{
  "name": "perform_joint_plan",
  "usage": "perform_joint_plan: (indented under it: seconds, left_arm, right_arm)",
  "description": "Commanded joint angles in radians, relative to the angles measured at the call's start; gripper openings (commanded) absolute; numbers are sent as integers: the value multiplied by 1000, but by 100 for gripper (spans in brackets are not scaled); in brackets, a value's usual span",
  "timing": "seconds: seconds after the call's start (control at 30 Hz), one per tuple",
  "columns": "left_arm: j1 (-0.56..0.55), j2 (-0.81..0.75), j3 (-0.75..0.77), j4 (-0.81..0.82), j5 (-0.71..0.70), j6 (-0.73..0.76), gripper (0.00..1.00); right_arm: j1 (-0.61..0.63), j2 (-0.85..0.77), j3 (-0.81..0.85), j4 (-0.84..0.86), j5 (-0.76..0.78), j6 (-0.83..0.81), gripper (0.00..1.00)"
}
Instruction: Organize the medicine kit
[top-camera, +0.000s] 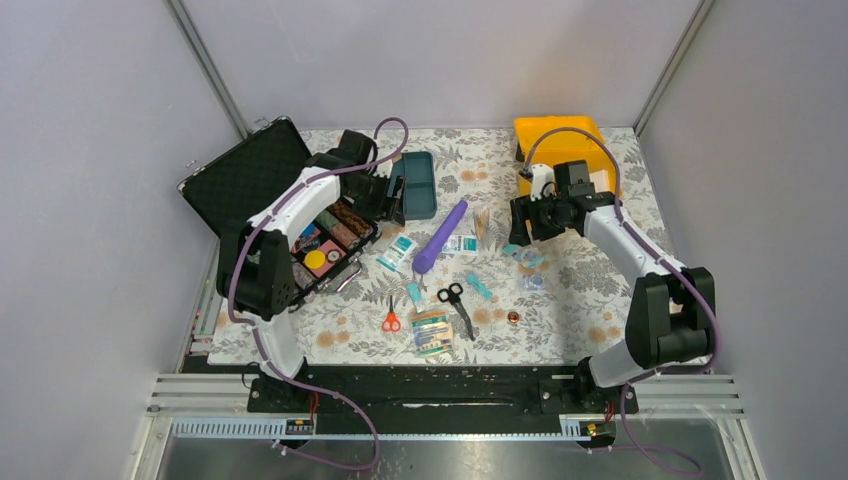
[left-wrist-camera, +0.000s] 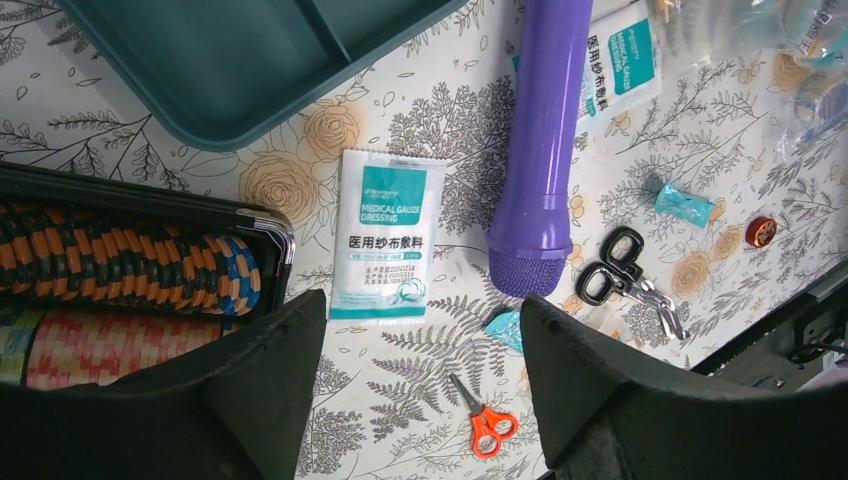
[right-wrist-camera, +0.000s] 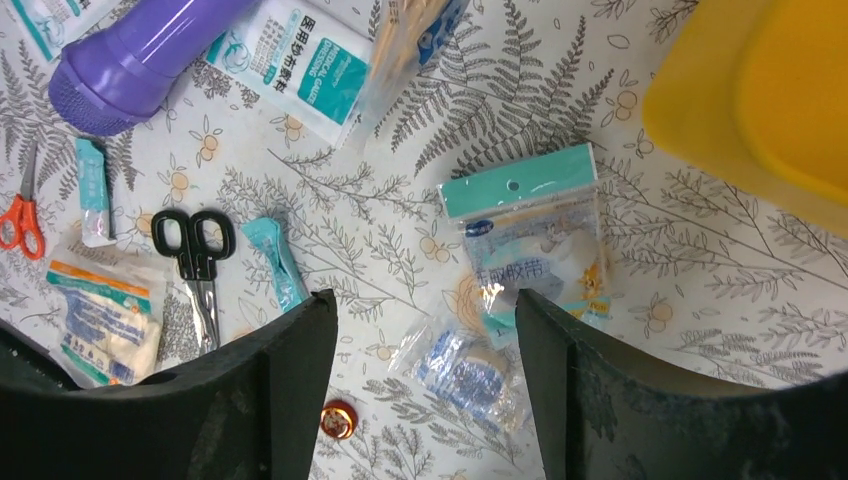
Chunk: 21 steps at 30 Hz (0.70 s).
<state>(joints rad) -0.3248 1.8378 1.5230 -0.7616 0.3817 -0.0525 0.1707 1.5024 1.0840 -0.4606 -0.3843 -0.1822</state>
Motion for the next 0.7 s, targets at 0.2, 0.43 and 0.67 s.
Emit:
perform_joint_plan:
  seconds: [0.2,0.43,0.67]
  left_arm:
    - [4,-62,-17,25,-19,13,70]
    - [5,-107,-51,33,-24,25,71]
    - [5,-138,-62,30,-30,44,72]
  right_arm:
    - [129,156,134,15,148,48,72]
    - [196,327,263,47,258,174,70]
    - [219,450,350,70,297,221,60]
